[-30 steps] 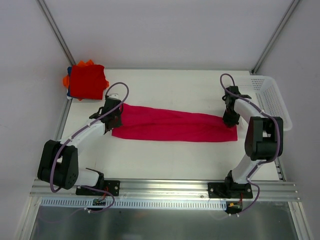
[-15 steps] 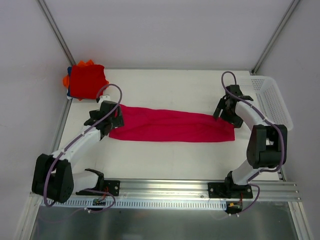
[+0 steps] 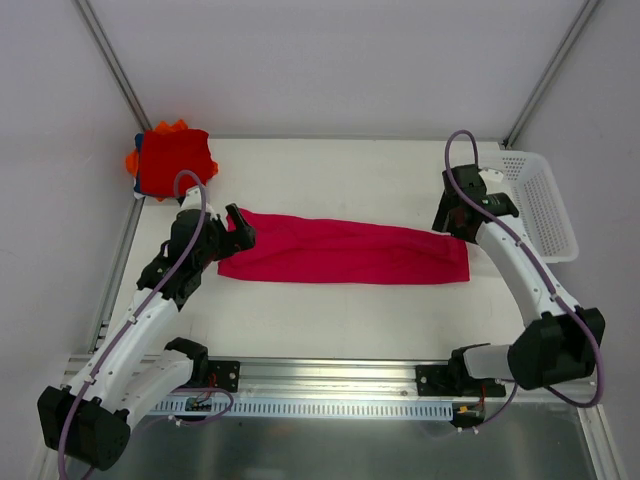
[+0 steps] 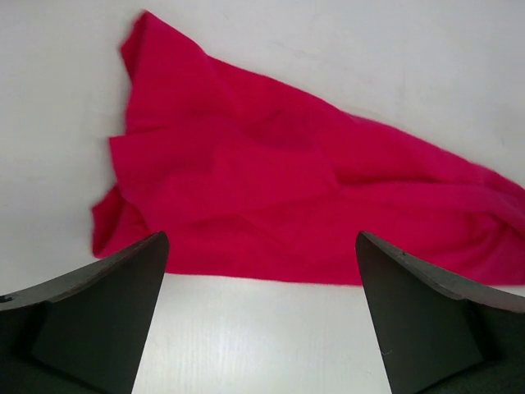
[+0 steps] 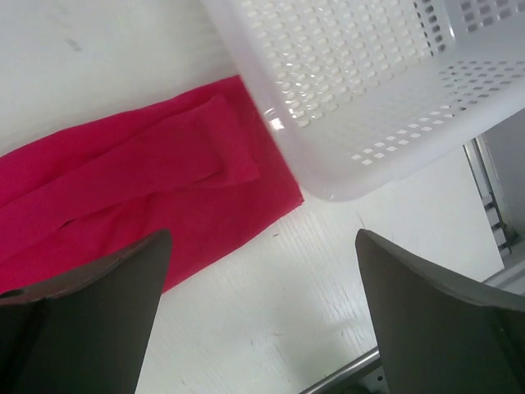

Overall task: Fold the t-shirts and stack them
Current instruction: Fold the tshirt

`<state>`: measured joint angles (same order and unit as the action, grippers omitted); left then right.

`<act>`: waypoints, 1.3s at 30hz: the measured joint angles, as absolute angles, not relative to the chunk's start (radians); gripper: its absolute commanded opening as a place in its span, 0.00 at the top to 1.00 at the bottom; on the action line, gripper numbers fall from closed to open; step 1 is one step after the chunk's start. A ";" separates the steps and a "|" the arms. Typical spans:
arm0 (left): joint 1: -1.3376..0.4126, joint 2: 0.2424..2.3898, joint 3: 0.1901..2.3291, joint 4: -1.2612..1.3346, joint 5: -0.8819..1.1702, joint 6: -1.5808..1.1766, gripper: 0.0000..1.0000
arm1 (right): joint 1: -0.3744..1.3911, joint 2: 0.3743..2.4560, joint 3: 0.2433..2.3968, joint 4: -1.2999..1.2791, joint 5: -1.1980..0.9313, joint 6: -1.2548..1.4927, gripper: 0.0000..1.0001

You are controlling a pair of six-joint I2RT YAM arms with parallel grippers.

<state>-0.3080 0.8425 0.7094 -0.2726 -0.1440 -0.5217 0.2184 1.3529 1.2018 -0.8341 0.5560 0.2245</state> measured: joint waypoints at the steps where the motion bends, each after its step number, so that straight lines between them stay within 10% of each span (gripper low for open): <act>1: -0.317 0.846 0.706 -0.274 -0.106 -0.531 0.01 | 0.249 1.319 1.202 -0.842 0.566 0.225 0.01; 19: -0.512 0.717 0.536 -0.207 0.222 -0.753 0.01 | 0.551 1.053 0.977 -0.881 0.598 0.315 0.01; 39: -0.551 1.137 0.479 -0.163 -0.199 -0.881 0.01 | 0.590 0.875 0.891 -0.929 0.619 0.360 0.01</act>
